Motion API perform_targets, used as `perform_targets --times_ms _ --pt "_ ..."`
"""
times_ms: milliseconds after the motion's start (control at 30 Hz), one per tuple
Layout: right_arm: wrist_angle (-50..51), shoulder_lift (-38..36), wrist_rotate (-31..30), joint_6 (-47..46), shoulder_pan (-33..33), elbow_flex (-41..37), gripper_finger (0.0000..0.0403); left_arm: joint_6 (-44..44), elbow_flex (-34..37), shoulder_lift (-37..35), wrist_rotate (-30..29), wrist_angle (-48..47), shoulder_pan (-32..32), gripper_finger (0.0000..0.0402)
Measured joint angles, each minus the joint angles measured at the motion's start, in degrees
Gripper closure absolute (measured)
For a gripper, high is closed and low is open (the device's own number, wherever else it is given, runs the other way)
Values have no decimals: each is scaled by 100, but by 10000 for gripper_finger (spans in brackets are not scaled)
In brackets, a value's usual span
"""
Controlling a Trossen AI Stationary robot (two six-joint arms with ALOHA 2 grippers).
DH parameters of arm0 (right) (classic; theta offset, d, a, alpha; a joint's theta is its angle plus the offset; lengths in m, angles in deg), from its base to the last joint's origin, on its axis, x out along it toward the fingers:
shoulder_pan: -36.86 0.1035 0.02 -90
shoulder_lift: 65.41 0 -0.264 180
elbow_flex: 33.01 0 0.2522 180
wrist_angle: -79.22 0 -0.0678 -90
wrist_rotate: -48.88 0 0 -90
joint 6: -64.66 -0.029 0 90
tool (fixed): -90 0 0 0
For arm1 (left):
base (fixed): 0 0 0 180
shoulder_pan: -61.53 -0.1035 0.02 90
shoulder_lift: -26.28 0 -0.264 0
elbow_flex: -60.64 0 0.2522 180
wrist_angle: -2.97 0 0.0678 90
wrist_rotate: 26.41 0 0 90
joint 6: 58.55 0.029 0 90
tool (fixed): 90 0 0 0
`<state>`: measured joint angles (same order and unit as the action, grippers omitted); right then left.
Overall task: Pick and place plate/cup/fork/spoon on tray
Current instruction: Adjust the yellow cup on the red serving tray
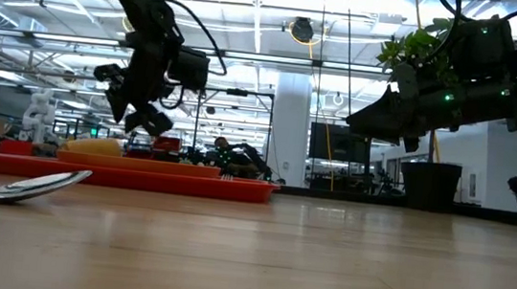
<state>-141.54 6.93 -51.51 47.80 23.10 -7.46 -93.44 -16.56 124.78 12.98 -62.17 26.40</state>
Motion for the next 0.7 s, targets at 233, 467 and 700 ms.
perform_targets --times_ms 233,467,700 --pt "-34 0 0 -16 0 0 266 592 -1 20 -83 1188 -487 254" --pt "-29 0 1 -6 0 2 266 670 4 175 109 1250 -1065 254" --pt "-24 0 2 -2 0 2 266 787 4 173 132 1159 -1182 254"
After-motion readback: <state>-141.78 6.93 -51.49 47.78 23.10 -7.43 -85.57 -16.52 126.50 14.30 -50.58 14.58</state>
